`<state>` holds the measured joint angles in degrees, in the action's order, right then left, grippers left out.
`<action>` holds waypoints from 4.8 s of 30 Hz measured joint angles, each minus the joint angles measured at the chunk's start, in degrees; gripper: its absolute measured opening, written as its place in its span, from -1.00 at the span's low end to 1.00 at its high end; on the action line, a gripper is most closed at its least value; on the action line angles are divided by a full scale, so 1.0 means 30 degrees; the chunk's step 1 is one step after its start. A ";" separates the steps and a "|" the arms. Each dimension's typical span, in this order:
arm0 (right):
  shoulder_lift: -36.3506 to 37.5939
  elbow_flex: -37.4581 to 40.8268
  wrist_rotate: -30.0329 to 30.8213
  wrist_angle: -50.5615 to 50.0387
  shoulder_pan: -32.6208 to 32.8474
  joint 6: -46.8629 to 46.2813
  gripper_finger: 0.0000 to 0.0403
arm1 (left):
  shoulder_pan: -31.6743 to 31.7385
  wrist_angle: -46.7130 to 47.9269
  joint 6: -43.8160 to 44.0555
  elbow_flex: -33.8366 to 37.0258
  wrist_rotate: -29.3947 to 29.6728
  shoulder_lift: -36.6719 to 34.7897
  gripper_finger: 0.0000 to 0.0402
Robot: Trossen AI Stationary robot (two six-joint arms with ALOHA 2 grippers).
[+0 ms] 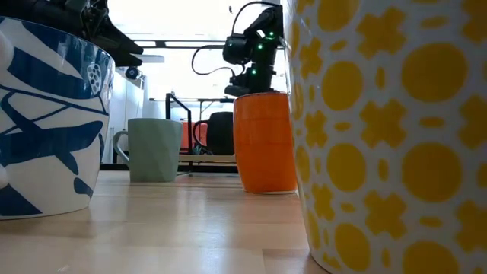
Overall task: Place coffee mugs
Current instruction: Put the black mug on the shelf, then put the green mug on the shelf
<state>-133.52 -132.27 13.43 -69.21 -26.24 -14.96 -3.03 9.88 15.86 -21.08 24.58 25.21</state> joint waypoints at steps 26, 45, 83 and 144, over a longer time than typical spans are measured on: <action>-0.1080 0.0007 -0.1769 0.1741 0.0051 0.0333 -1.00 | 0.0002 0.0382 0.0000 0.0000 -0.0015 0.0007 -0.14; -0.1083 0.0005 -0.2586 0.2505 0.0114 0.0711 -1.00 | -0.0001 0.0382 -0.0004 0.0000 -0.0007 0.0007 -0.14; -0.1068 0.0007 -0.3653 0.3870 0.0262 0.1092 -1.00 | -0.0003 0.0355 0.0168 0.0000 -0.0007 0.0003 -0.14; 0.1680 -0.0561 -0.4140 -0.3039 0.0820 0.1130 -1.00 | -0.0005 0.0360 0.0160 0.0000 -0.0001 0.0007 -0.14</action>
<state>-128.48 -133.95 1.01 -78.32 -23.78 -11.57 -3.05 10.96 16.34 -21.08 24.58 25.23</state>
